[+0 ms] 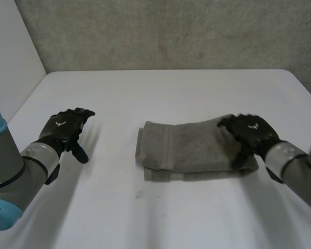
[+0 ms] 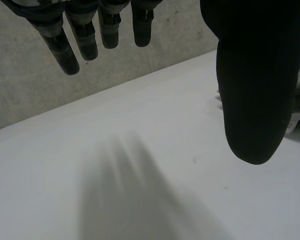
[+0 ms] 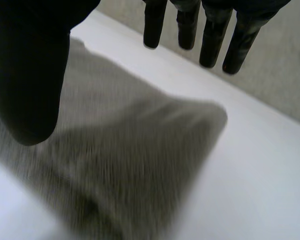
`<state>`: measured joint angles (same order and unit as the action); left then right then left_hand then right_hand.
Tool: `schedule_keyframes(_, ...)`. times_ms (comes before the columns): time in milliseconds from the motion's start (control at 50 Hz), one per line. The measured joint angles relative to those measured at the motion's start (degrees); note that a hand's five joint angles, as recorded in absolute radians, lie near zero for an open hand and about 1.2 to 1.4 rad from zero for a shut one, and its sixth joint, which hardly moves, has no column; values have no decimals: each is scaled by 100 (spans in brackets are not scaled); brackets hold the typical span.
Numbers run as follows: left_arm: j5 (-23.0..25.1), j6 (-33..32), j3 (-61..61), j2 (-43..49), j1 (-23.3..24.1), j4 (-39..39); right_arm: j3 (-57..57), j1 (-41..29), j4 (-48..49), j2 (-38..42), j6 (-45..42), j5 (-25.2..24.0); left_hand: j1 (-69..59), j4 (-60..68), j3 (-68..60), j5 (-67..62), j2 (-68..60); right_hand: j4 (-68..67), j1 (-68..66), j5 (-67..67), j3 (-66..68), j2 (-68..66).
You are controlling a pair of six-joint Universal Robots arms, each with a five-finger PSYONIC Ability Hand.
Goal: Fold the towel.
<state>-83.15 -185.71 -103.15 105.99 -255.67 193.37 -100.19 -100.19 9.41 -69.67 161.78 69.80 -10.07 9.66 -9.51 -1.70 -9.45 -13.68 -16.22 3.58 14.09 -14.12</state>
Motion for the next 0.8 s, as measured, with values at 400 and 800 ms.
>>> schedule_keyframes(400,-2,0,-20,0,94,8,-695,1051,551,313,-423,-767,0,0,0,0,0,-5343,-6044,5286,5304,-5296)
schedule_keyframes(800,-7,0,-21,-32,98,8,-146,1009,731,-313,-1380,427,0,0,0,0,0,-5606,-6335,5567,5552,-5545)
